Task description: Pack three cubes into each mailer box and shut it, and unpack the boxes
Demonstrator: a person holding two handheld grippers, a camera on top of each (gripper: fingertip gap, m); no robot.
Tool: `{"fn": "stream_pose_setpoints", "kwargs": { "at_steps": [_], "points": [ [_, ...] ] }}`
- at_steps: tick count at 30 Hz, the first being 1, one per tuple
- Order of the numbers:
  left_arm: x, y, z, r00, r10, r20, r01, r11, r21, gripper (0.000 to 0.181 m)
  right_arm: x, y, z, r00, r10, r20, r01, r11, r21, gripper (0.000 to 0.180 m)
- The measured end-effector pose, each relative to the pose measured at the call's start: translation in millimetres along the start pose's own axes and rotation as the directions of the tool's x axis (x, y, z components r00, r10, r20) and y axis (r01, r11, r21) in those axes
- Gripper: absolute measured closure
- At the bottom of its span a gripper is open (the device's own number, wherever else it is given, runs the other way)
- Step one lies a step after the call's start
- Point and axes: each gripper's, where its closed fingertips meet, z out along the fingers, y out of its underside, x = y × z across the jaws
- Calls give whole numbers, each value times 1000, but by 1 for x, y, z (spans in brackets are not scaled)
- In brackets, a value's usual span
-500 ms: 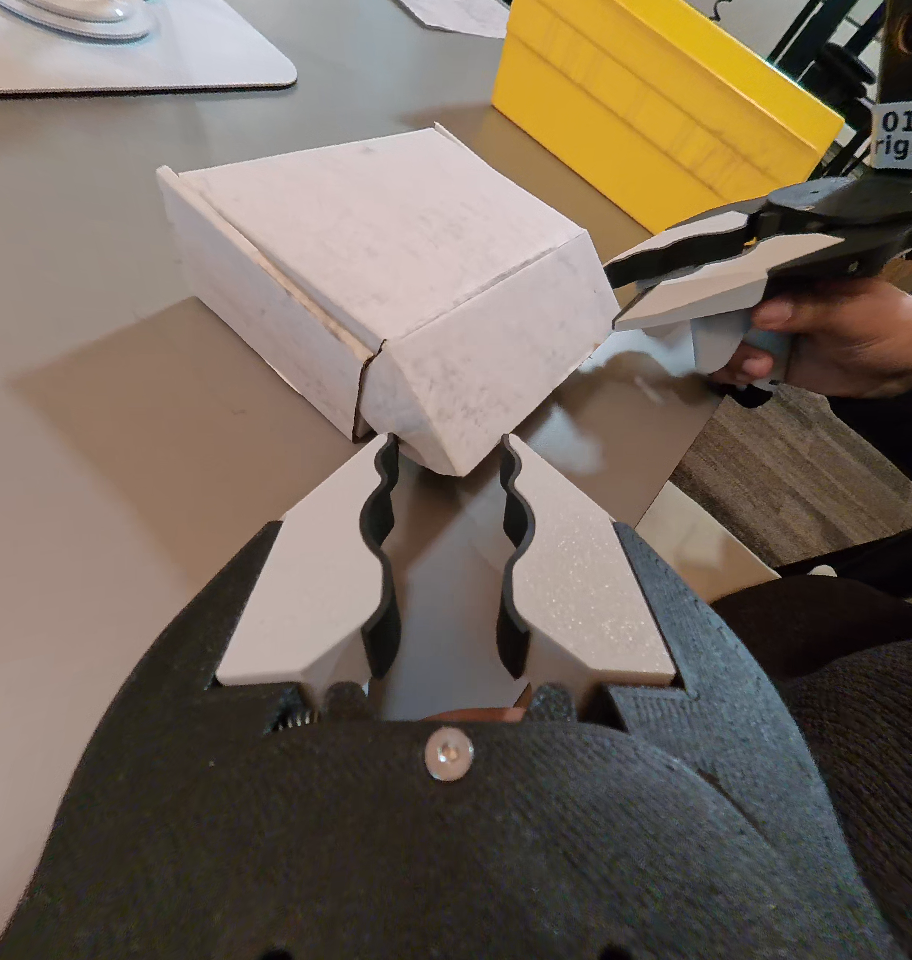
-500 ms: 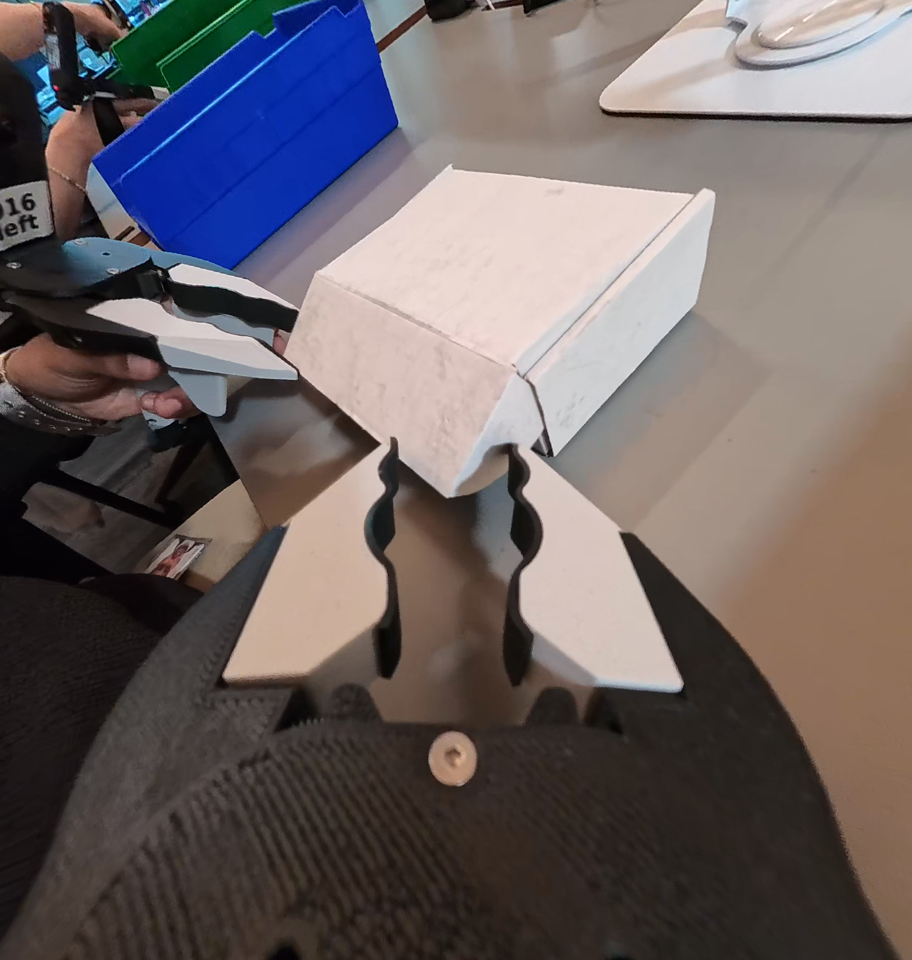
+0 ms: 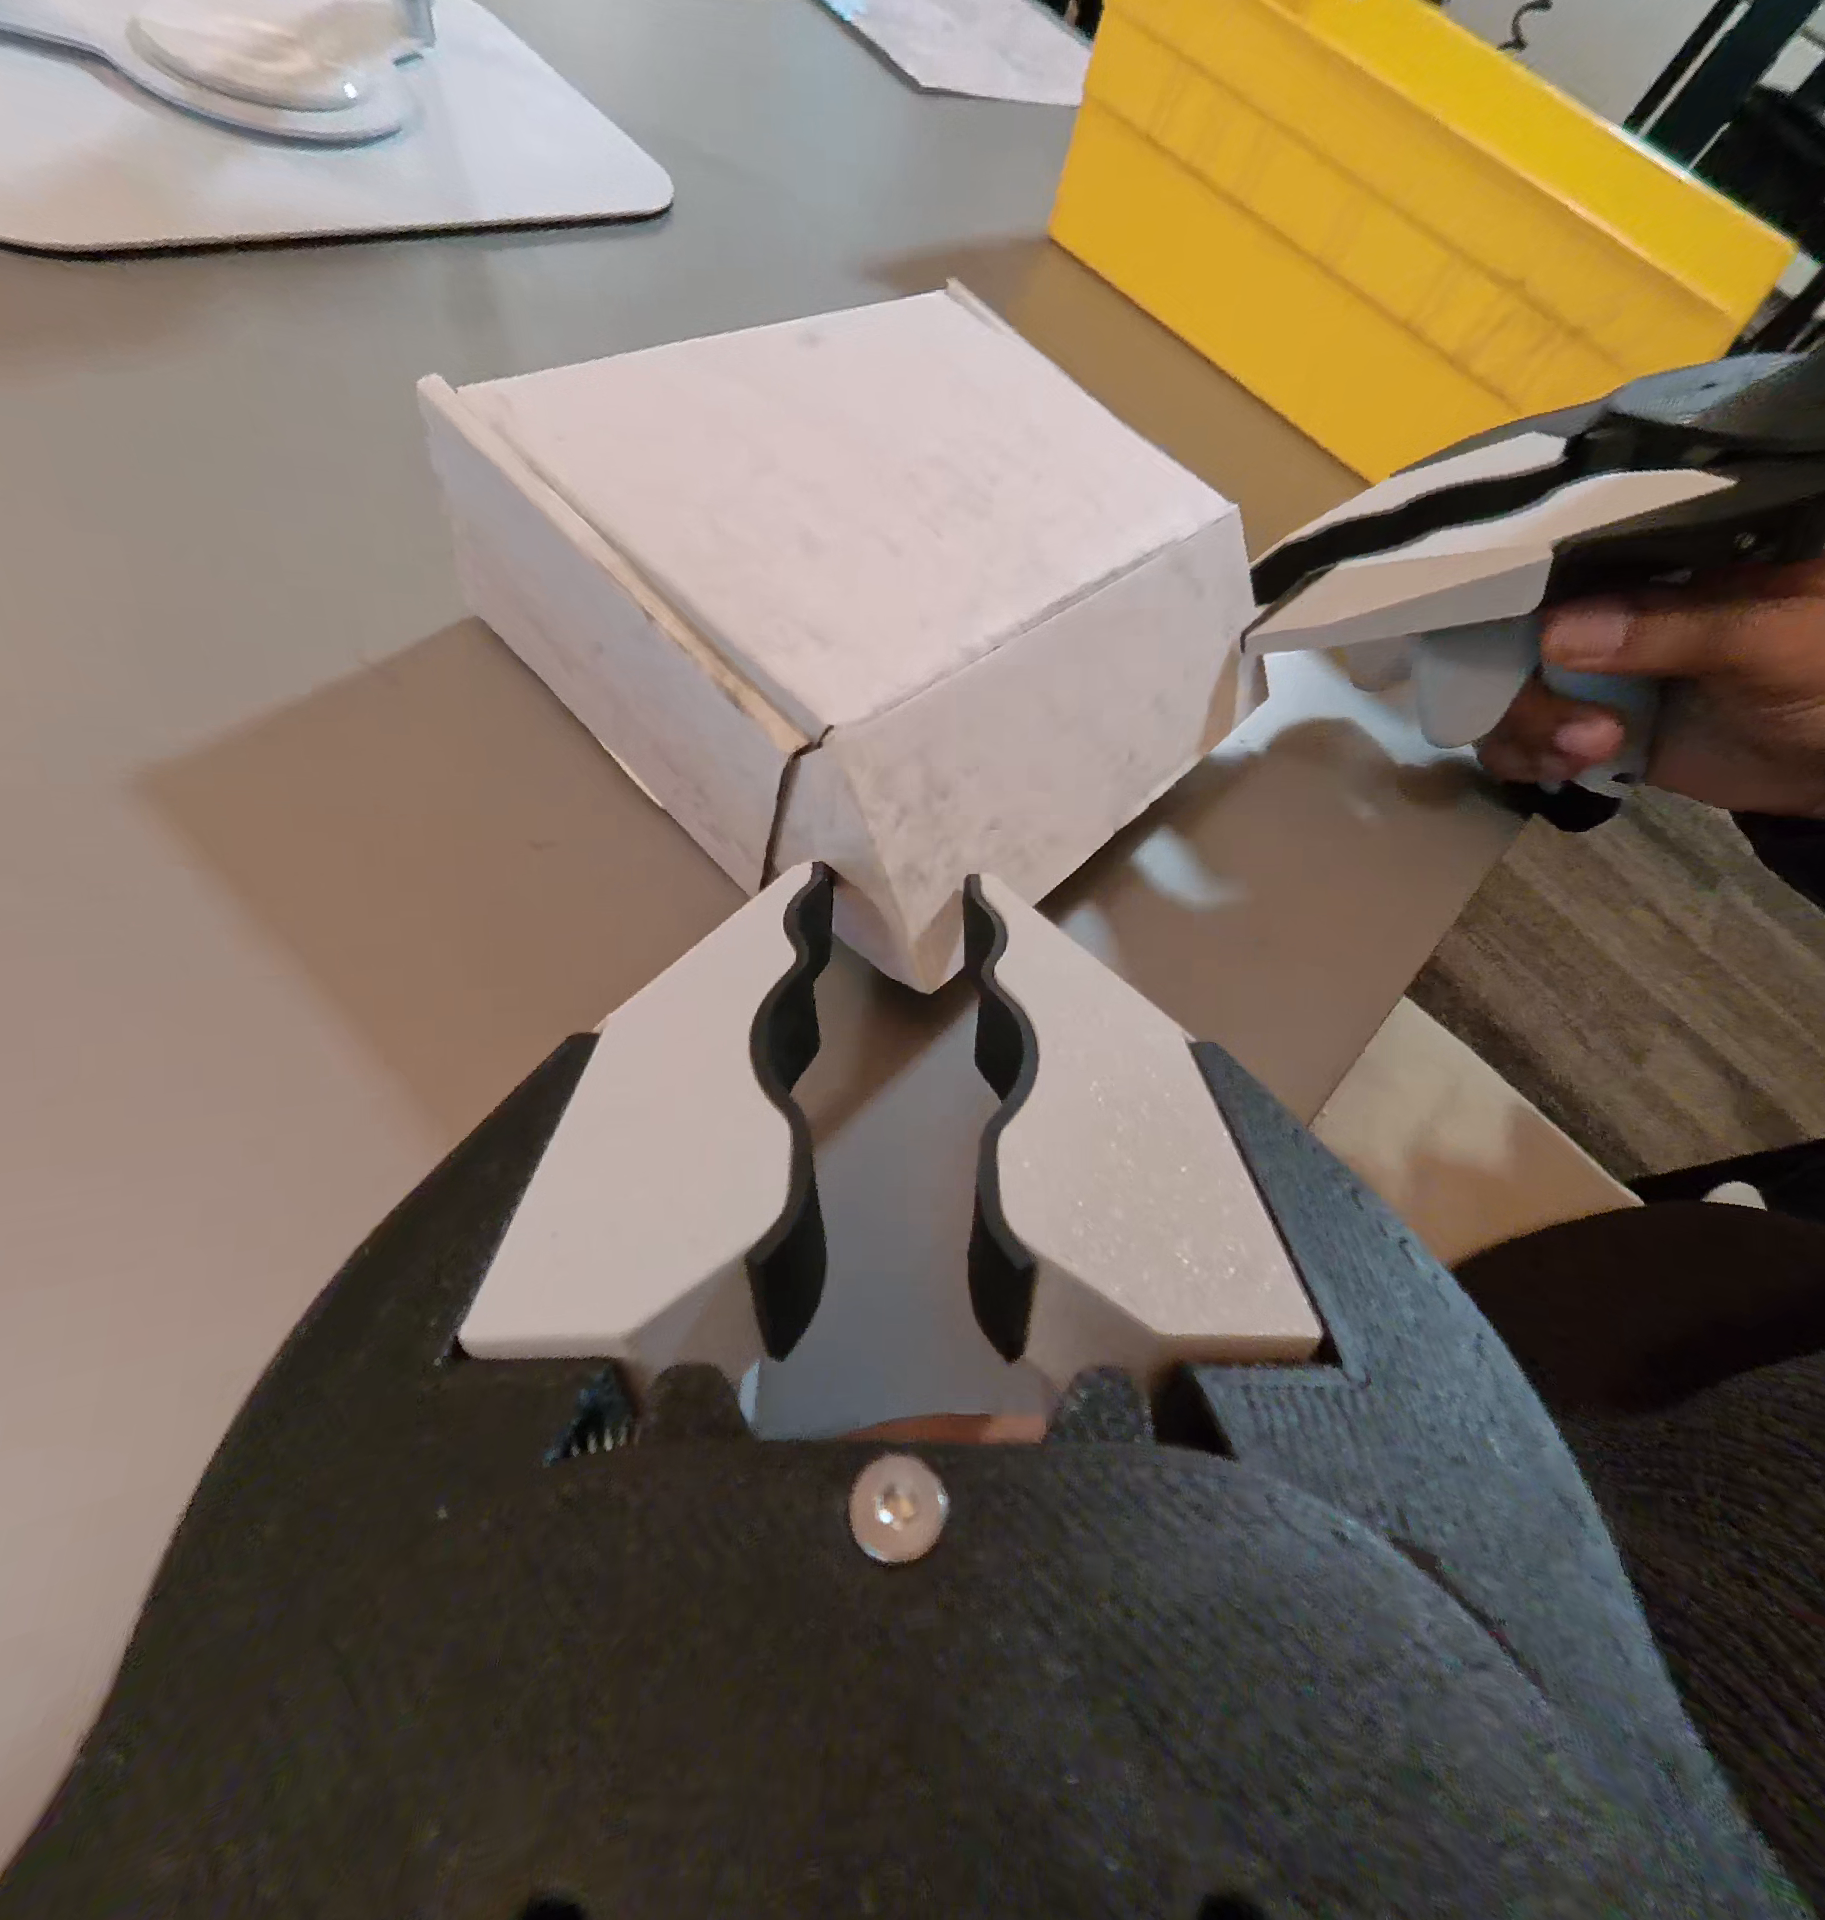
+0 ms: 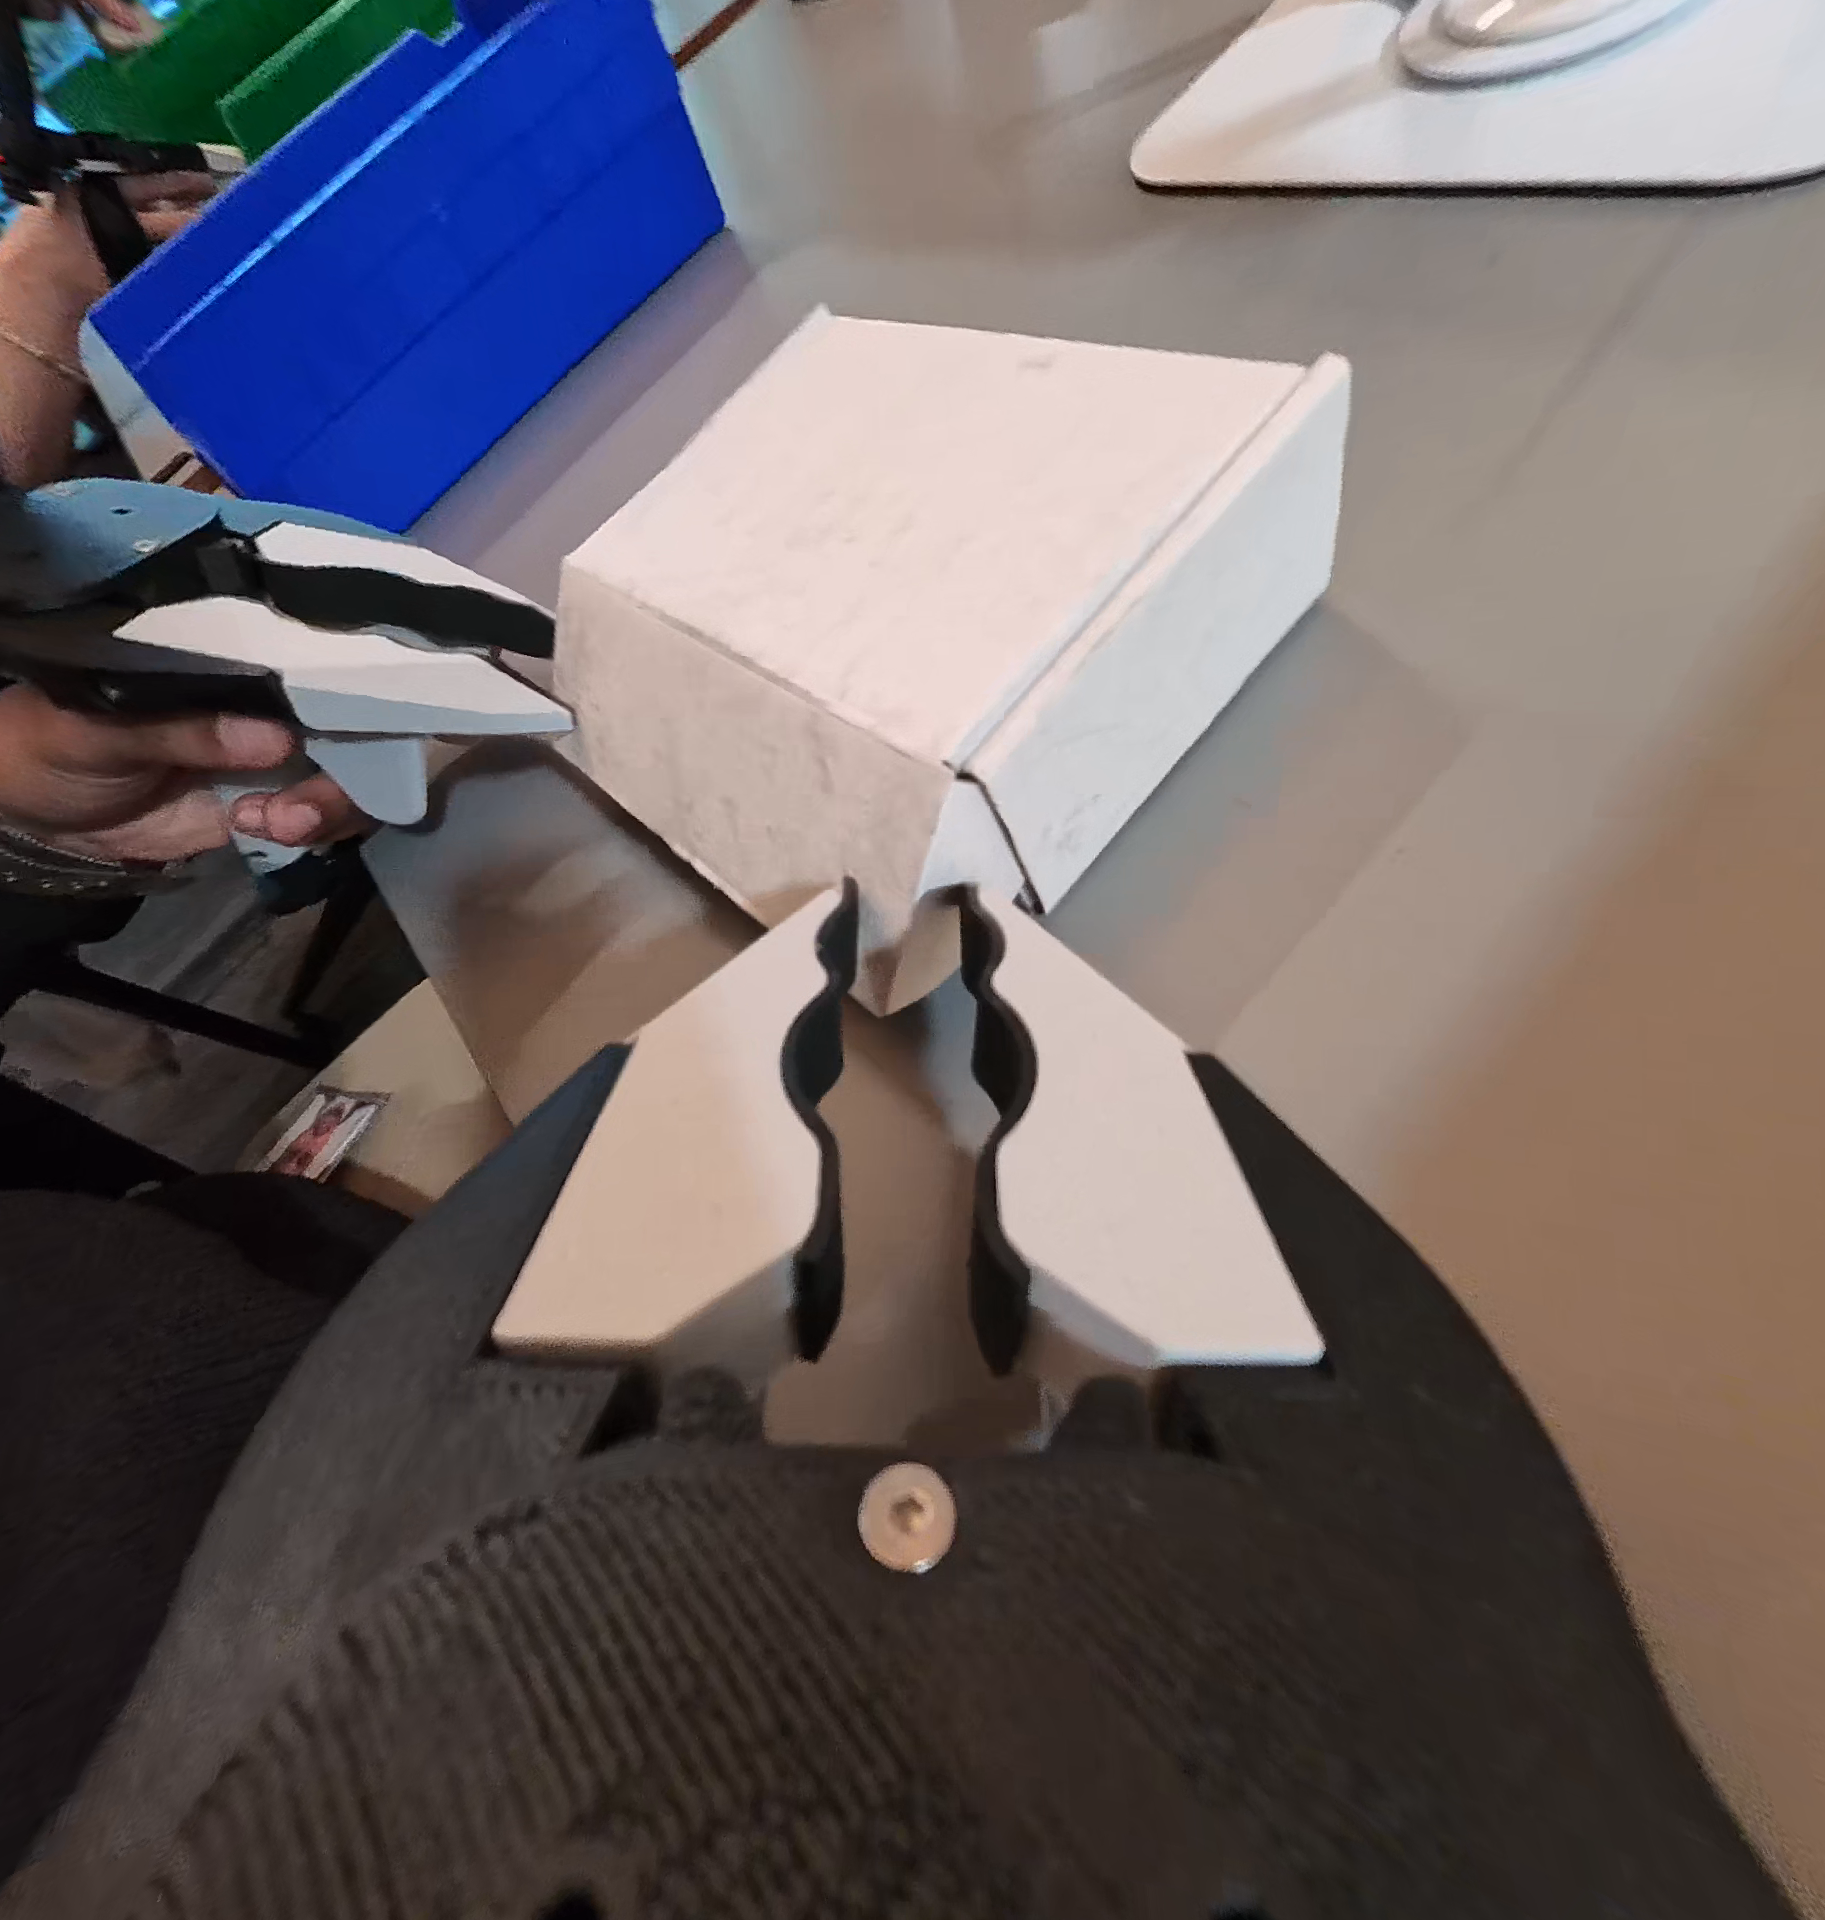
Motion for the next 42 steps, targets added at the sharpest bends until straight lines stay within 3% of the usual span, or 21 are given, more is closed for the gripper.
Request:
{"fn": "stream_pose_setpoints", "kwargs": {
  "at_steps": [5, 10, 16, 18, 21, 25, 29, 36, 42],
  "points": [
    [-6, 7, 8, 998, -13, 61, 16, 999, -50, 159, 7, 5, 6, 998, -19, -60, 16, 999, -45, 161],
    [0, 5, 4, 1000, -2, 19, 3, 999, -40, 151, -2, 4, 2, 994, -100, -32, 99, 994, -38, 146],
    [-17, -8, -12, 992, 82, 99, -84, 996, 21, 118, 10, -10, -11, 957, -272, -96, 275, 961, 17, 124],
    [-16, -7, -7, 994, 87, 65, -86, 996, -28, 100, 11, -7, -5, 952, -298, -75, 297, 955, -28, 110],
    [-10, -1, 4, 993, 115, -5, -115, 987, -113, 86, 12, 0, 5, 941, -338, -37, 333, 938, -95, 107],
    [-16, -1, 20, 981, 194, -28, -196, 966, -170, 88, 7, 2, 16, 942, -333, 44, 336, 933, -128, 108],
    [-13, 6, 26, 975, 213, -66, -222, 951, -217, 104, 8, 13, 22, 942, -323, 87, 334, 922, -197, 115],
    [-13, 6, 25, 976, 208, -70, -218, 952, -214, 114, 11, 14, 22, 949, -301, 92, 314, 927, -206, 124],
    [-20, 6, 27, 974, 228, -11, -225, 948, -227, 128, 19, 12, 24, 949, -316, 11, 309, 920, -242, 141]
  ]
}}
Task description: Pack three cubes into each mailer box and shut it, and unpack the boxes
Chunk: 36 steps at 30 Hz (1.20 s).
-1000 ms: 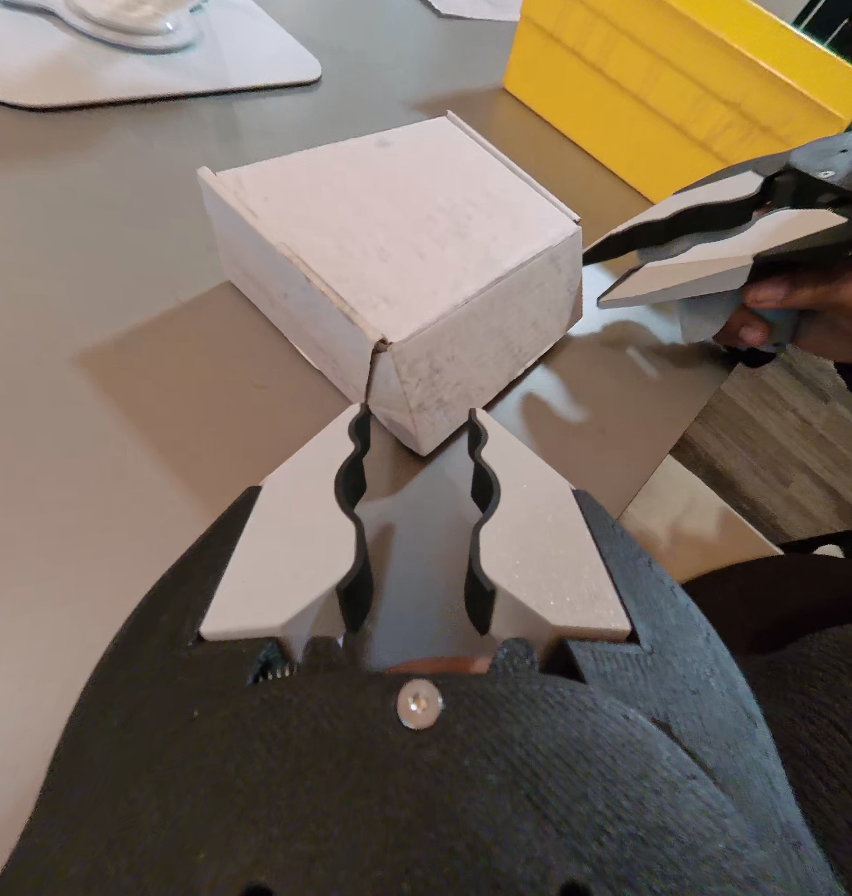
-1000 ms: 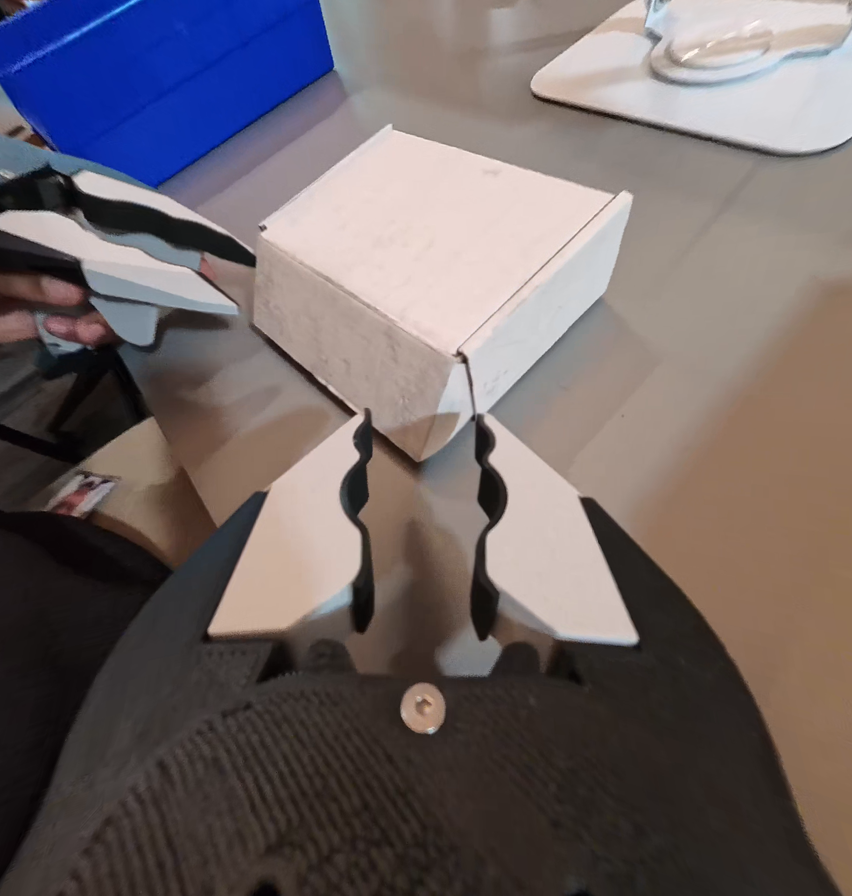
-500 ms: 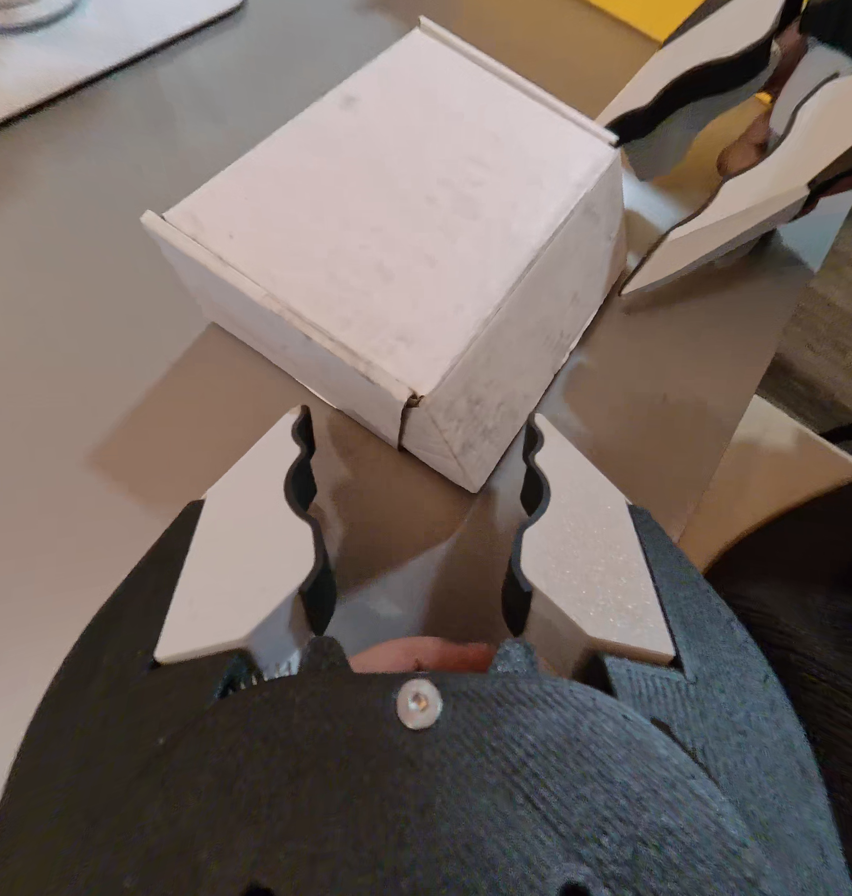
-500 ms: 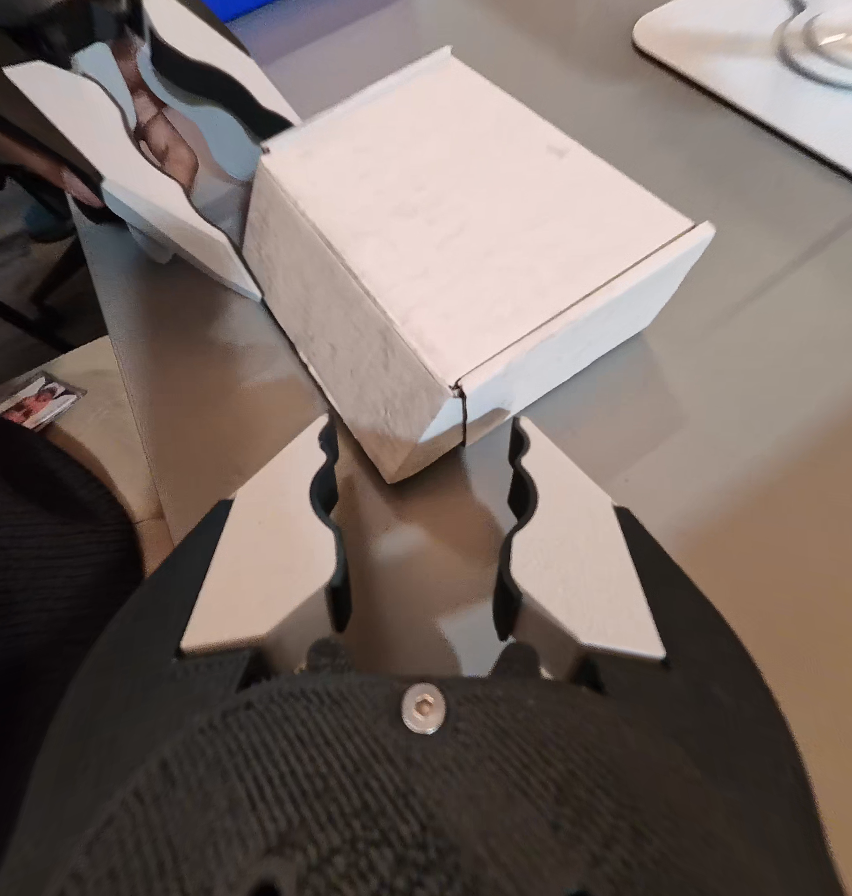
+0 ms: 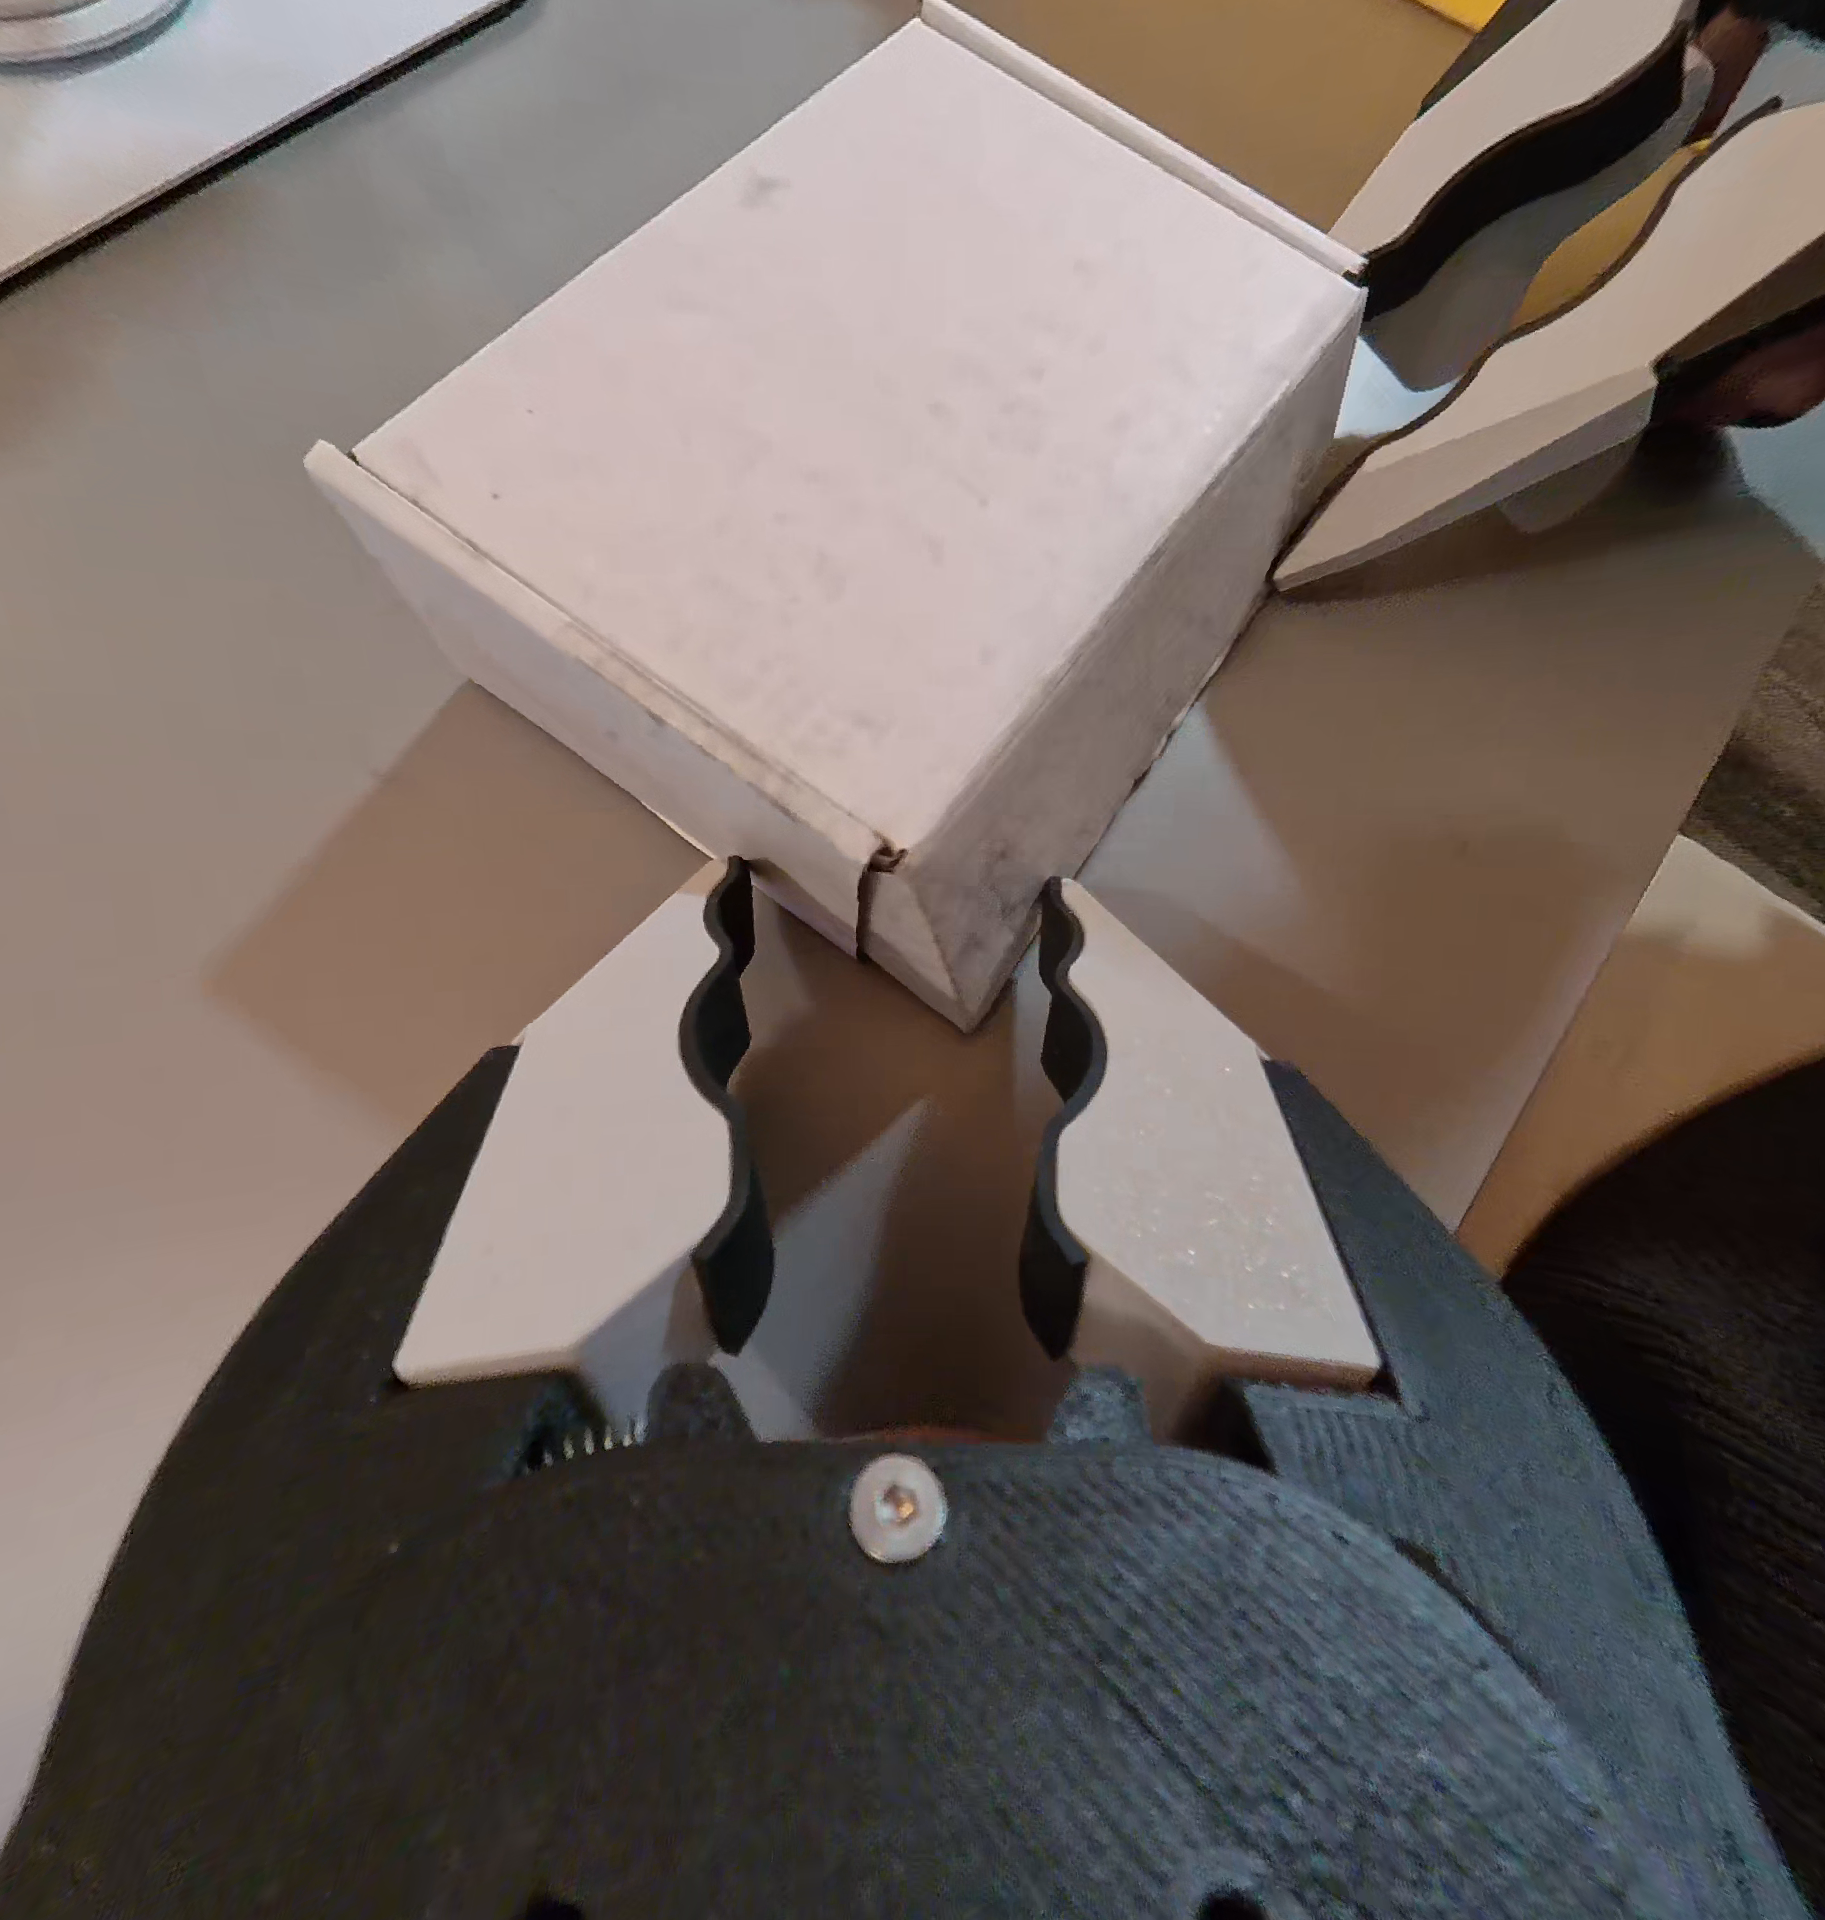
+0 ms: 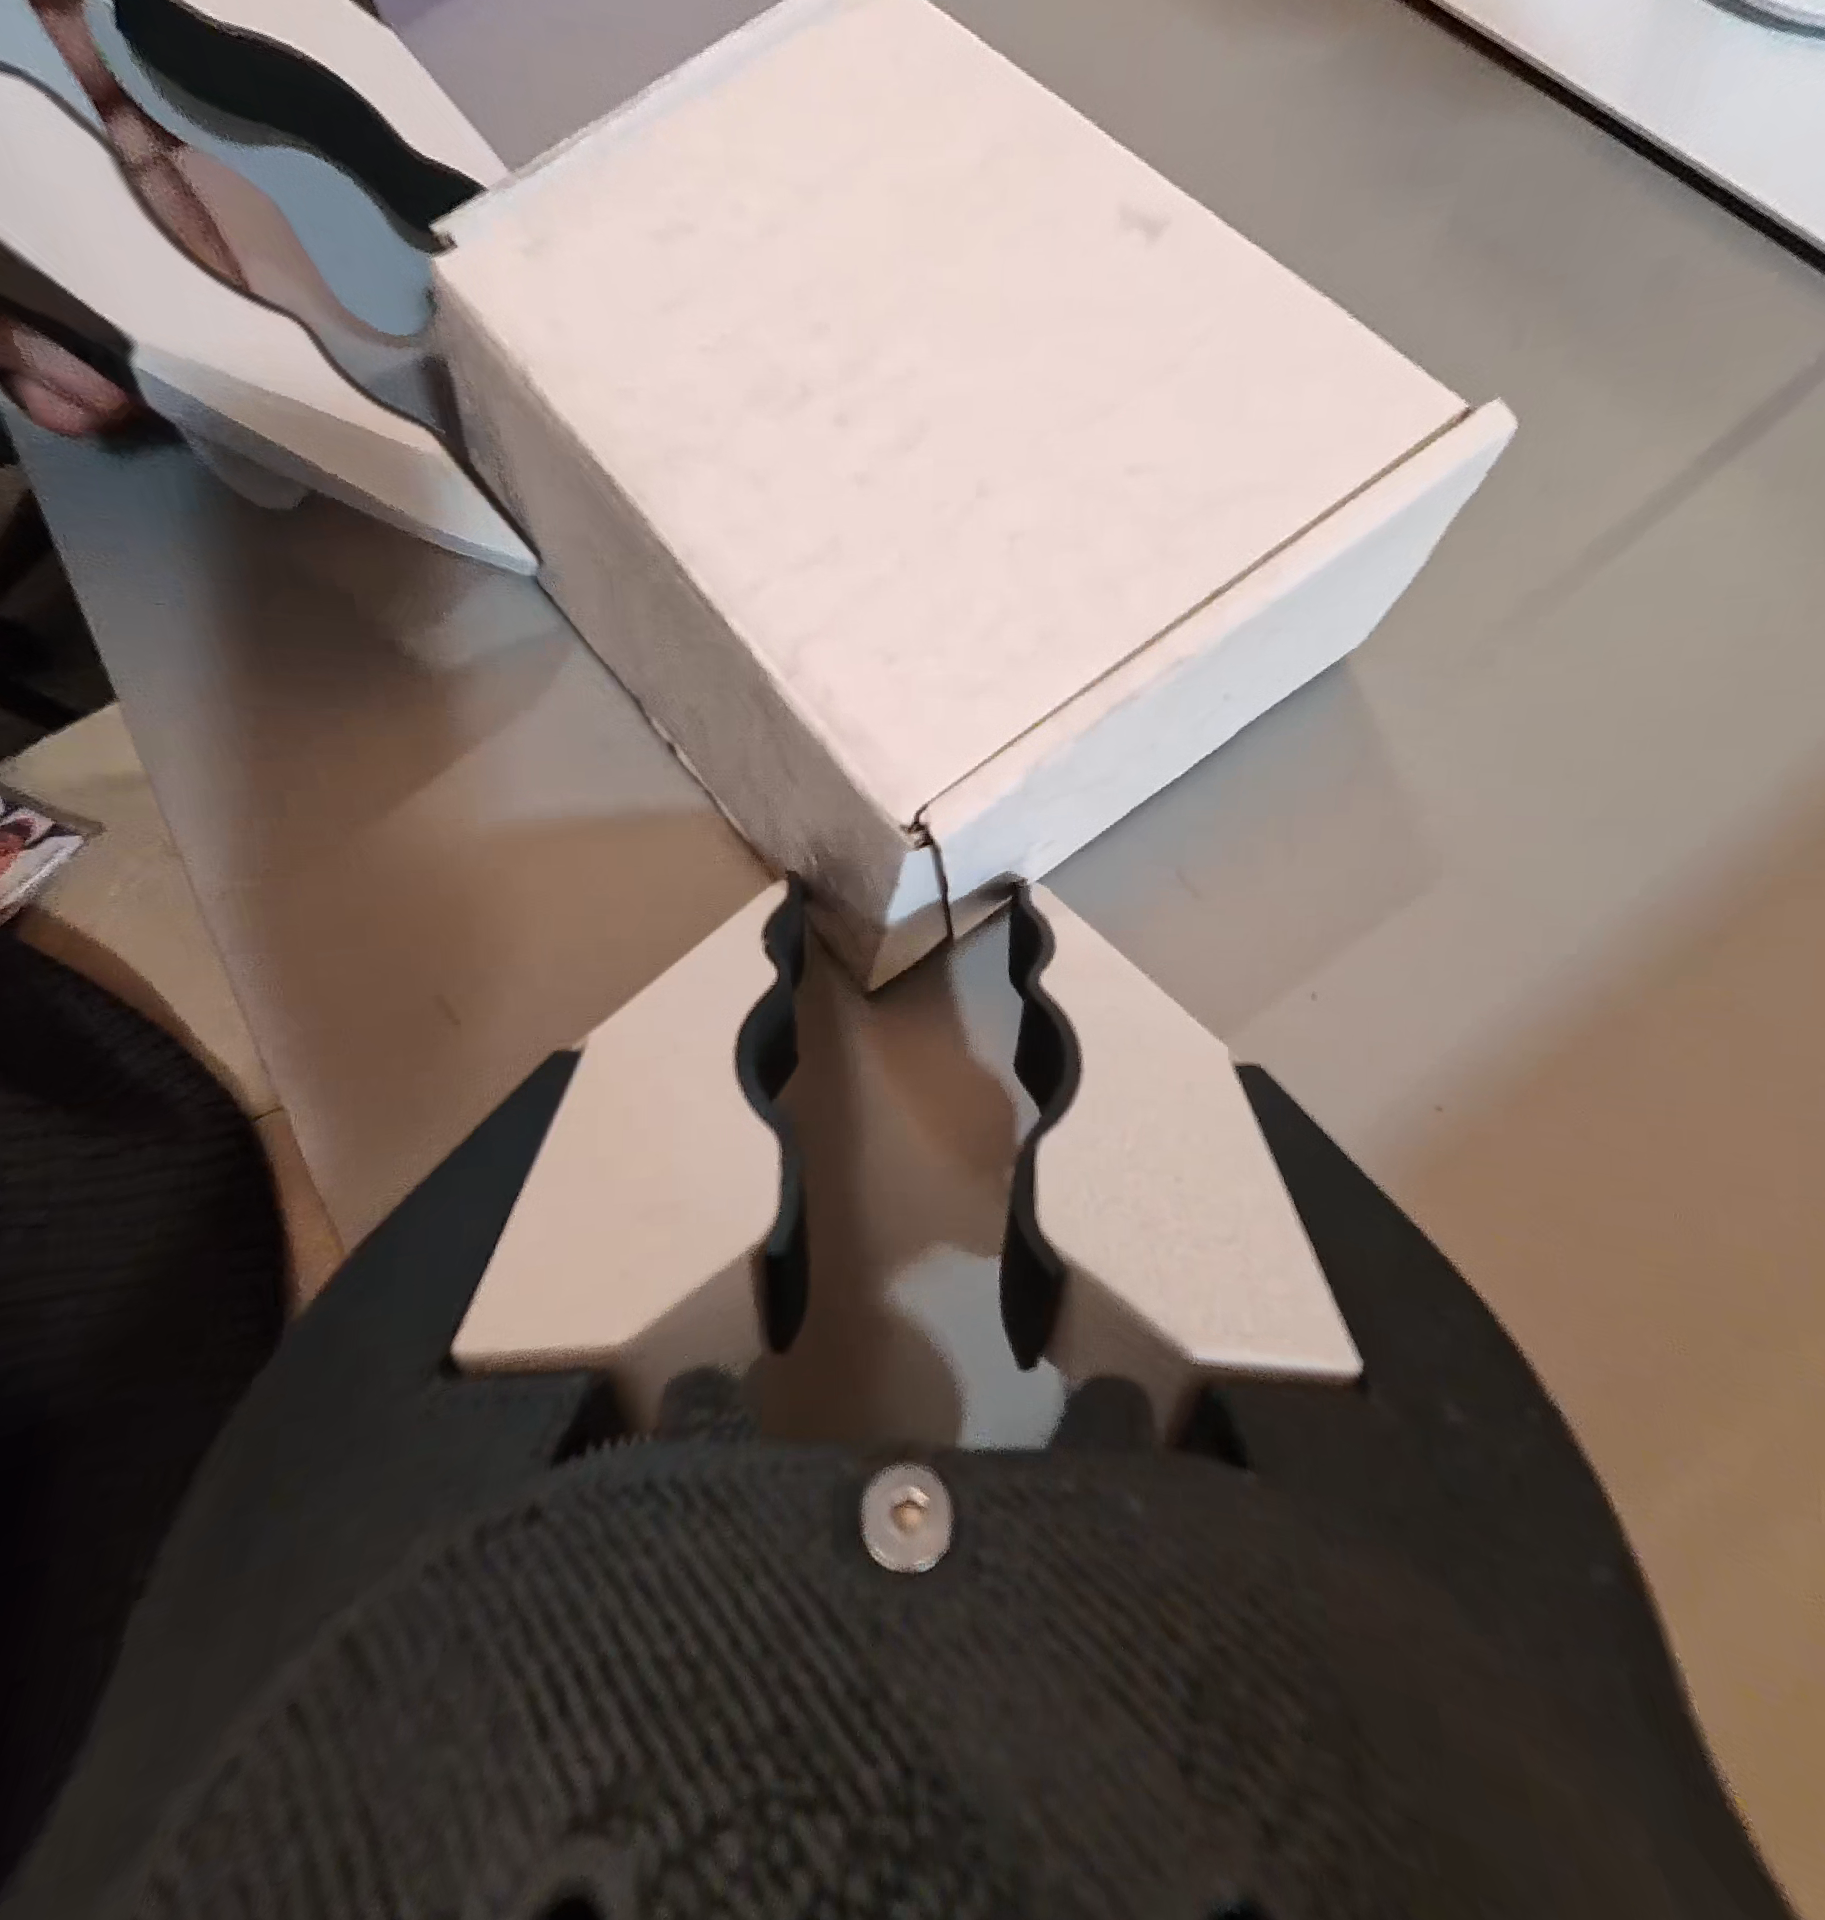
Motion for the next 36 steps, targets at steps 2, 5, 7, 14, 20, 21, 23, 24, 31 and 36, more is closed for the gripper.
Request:
{"fn": "stream_pose_setpoints", "kwargs": {
  "at_steps": [2, 5, 7, 14, 20, 21, 23, 24, 31, 36],
  "points": [
    [-3, 0, 0, 1000, -18, 11, 18, 1000, 1, 134, 4, 0, 1, 999, -16, -46, 15, 1000, -19, 149],
    [-7, 0, 0, 999, -29, 32, 29, 1000, 2, 139, 5, 1, 0, 996, -32, -79, 29, 999, -43, 153],
    [-8, 0, 0, 999, -18, 48, 18, 1000, -1, 141, 5, 1, 0, 995, -40, -88, 36, 998, -50, 154],
    [-8, 1, -1, 998, 14, 65, -14, 1000, -8, 141, 5, 1, 0, 995, -49, -90, 48, 999, -21, 154],
    [6, 5, -5, 998, 52, -33, -53, 999, -5, 136, 8, 1, -1, 996, -39, -81, 41, 999, 26, 152],
    [10, 6, -7, 996, 73, -54, -73, 997, -5, 136, 9, 2, -2, 995, -47, -86, 49, 998, 24, 152],
    [12, 9, -9, 992, 113, -61, -114, 993, -8, 144, 9, 2, -2, 994, -61, -94, 63, 998, 20, 150],
    [11, 10, -9, 990, 135, -51, -135, 991, -11, 150, 9, 3, -2, 993, -66, -97, 68, 998, 18, 149],
    [13, 13, -9, 974, 224, -27, -224, 974, -17, 152, 9, 3, -2, 997, -36, -70, 38, 999, 22, 151],
    [13, 14, -7, 961, 276, 7, -275, 961, -27, 163, 11, 4, -3, 997, -27, -70, 29, 999, 22, 153]
  ]
}}
